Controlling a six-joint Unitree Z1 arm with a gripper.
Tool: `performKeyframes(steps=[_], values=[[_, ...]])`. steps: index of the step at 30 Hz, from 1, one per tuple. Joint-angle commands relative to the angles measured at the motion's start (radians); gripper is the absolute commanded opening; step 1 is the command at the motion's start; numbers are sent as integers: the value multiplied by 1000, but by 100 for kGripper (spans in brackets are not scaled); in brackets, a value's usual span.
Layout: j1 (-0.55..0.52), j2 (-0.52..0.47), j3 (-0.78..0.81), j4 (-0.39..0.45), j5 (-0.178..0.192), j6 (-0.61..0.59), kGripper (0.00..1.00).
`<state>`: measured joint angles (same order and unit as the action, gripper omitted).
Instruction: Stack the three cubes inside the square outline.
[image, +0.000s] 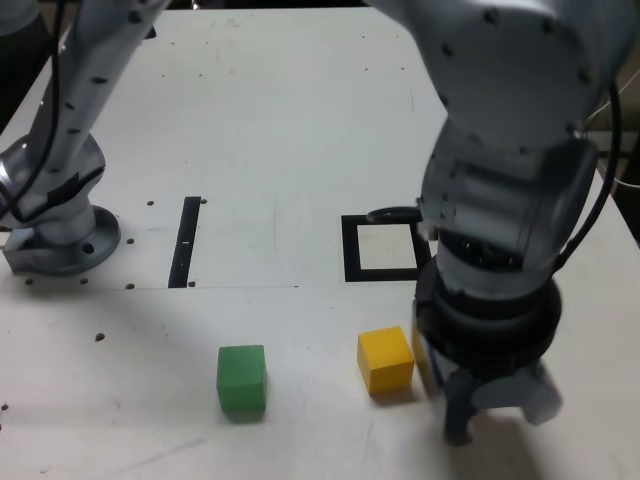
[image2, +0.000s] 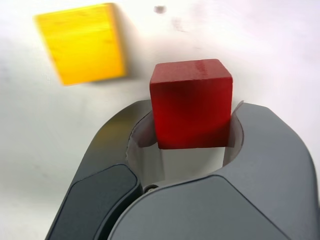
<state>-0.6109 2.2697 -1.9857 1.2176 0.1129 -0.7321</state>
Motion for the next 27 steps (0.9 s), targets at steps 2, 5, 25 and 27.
performKeyframes(steps=[2,5,25,27], values=[[-2,-52,-8,-3,2,50,19],[10,-89,-2,2,-5,115,19],[256,-368,414,48,-65,449,20],[277,-365,422,49,-78,461,20]])
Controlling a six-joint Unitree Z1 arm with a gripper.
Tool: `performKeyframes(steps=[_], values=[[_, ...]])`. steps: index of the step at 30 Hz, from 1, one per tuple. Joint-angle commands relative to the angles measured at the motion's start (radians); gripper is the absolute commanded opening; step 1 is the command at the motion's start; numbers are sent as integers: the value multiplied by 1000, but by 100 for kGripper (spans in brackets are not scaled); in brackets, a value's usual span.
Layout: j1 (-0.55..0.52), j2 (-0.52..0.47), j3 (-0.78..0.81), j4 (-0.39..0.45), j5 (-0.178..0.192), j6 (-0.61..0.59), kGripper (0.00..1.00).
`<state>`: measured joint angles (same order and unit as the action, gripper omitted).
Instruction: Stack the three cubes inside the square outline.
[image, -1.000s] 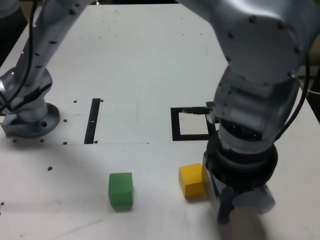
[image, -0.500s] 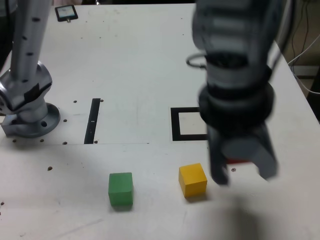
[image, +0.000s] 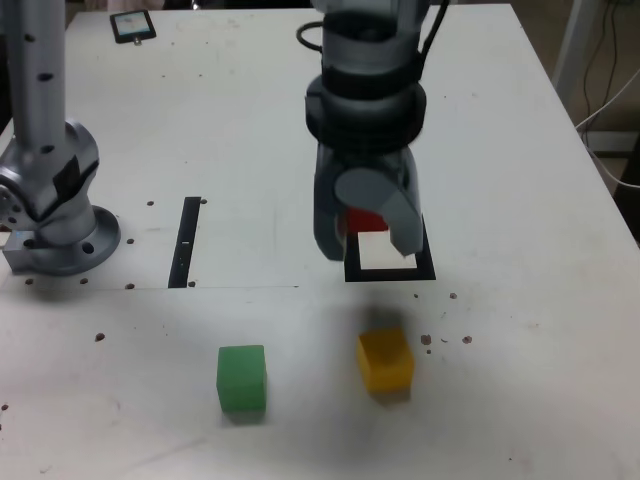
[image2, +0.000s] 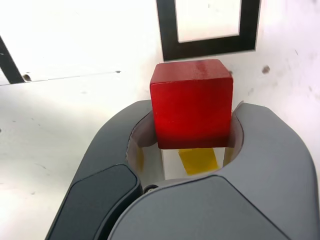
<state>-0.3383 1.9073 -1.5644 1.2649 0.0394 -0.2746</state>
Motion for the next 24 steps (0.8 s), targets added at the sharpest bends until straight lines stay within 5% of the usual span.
performKeyframes(steps=[1,12,24], values=[[12,3,2,2,-11,8,20],[30,133,-46,-37,-12,52,22],[103,165,-34,-46,-6,98,23]])
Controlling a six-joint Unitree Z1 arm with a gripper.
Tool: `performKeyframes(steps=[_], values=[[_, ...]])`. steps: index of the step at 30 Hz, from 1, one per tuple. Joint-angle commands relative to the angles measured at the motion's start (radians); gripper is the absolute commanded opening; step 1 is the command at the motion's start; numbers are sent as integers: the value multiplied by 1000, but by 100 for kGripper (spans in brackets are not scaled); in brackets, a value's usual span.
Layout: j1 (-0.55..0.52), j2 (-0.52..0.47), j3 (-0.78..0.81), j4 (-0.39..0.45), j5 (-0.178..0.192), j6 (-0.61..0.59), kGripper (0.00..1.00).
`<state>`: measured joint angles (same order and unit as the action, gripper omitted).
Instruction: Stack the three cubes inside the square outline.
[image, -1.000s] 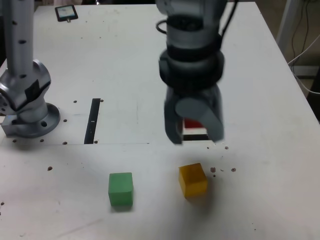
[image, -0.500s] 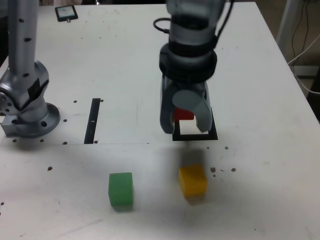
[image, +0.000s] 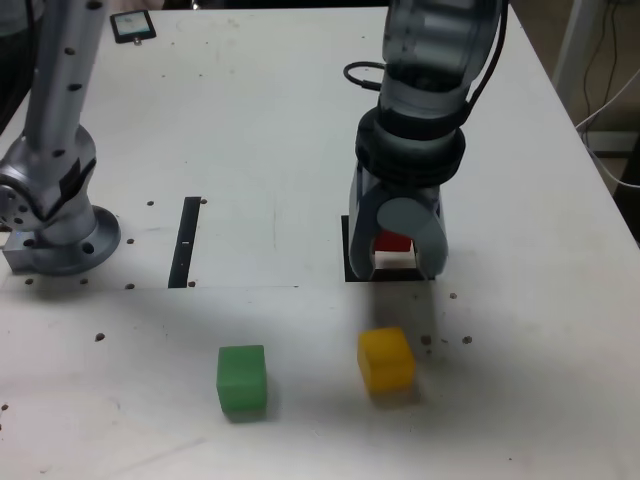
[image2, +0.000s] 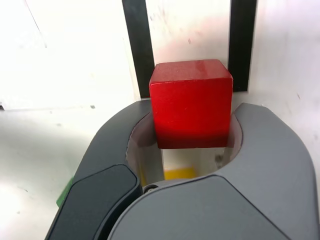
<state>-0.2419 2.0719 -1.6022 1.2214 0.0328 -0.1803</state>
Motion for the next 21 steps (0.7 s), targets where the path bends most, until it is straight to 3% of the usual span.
performKeyframes(steps=[1,15,21], values=[[12,-1,7,-4,1,8,23],[53,-8,80,-72,-17,26,25],[69,-5,85,-73,-26,46,35]])
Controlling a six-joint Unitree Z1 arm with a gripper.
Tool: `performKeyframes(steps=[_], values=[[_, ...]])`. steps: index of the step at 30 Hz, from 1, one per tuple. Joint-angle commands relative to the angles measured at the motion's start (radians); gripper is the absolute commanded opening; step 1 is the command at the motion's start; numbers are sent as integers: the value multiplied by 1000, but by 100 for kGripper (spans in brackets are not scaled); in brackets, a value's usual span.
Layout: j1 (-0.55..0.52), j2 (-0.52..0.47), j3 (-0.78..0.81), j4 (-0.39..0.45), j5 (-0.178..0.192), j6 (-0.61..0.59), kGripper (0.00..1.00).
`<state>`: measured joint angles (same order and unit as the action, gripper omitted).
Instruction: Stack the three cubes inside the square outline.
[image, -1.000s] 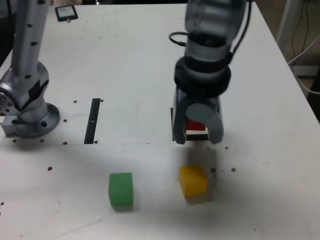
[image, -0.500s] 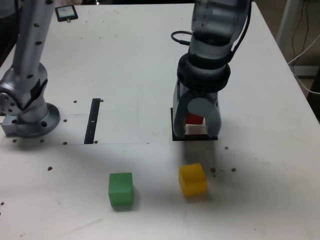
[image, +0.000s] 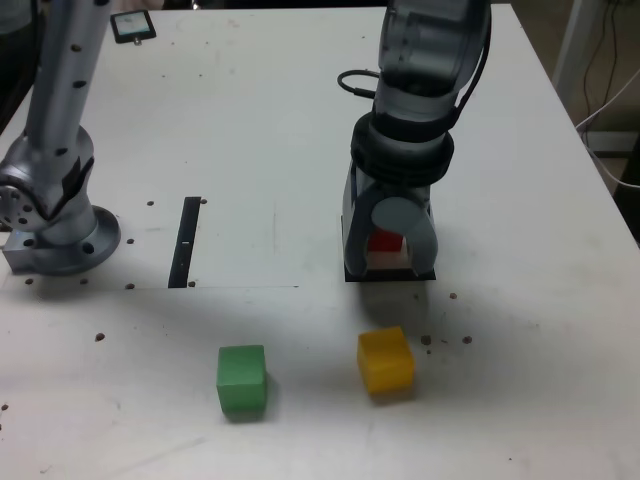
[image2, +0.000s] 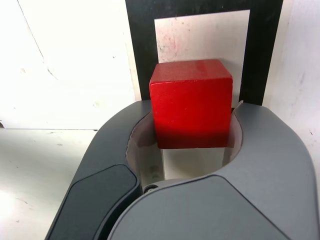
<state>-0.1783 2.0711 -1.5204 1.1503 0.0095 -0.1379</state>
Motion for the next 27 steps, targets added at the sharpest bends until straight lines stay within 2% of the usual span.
performKeyframes(steps=[1,14,17,23,27], values=[[8,-3,6,-2,-5,9,37],[26,5,28,-18,-18,32,39],[26,9,28,-22,-24,41,47],[28,22,32,-44,-37,68,71],[31,29,38,-60,-39,78,78]])
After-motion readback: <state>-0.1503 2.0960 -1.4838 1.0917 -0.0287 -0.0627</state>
